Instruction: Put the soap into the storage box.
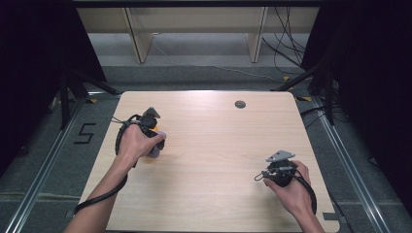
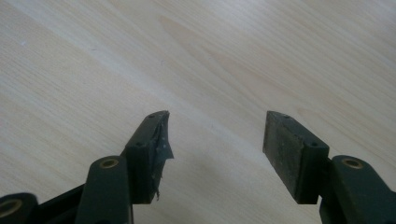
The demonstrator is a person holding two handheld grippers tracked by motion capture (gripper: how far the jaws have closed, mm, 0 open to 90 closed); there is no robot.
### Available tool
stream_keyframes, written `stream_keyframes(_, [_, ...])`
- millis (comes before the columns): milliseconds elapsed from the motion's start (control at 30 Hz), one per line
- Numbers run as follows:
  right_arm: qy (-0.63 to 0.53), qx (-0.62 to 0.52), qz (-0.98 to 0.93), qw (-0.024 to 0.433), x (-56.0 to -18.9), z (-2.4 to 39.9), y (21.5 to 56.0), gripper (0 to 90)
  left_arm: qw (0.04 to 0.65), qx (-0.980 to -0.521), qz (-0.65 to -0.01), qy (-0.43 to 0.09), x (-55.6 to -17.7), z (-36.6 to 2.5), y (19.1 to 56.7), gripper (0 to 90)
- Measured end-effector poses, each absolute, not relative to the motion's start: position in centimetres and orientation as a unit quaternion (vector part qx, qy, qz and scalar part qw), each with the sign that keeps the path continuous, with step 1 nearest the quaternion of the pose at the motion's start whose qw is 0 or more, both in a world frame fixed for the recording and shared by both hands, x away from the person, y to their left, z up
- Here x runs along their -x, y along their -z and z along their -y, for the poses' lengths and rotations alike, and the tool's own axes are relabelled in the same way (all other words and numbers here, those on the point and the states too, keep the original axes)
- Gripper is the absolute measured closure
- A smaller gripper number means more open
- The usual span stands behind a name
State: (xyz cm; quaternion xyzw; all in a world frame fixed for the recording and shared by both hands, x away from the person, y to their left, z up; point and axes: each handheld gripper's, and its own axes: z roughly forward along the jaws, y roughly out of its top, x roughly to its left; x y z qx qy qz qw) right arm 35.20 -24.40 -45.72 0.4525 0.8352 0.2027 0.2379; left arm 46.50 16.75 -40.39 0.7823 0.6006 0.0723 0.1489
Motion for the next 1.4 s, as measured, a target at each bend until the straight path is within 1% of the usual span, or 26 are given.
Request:
stream_keyframes(767, [-0.203, -0.452, -0.836, 0.235, -35.1, 24.3, 45.8, 41.2, 0.144, -0.769, -0.618, -0.072, -48.4, -18.2, 40.1, 49.0])
stream_keyframes(900, [-0.203, -0.452, -0.836, 0.236, -35.1, 24.3, 45.7, 41.2, 0.142, -0.765, -0.623, -0.081, -48.8, -18.7, 40.1, 49.0])
stream_keyframes(1333, [-0.204, -0.45, -0.837, 0.236, -35.2, 24.3, 45.7, 41.2, 0.138, -0.75, -0.641, -0.087, -49.8, -19.8, 40.4, 49.0])
stream_keyframes(1400, [-0.204, -0.45, -0.837, 0.237, -35.2, 24.3, 45.8, 41.2, 0.135, -0.753, -0.637, -0.089, -50.0, -20.0, 40.4, 49.0])
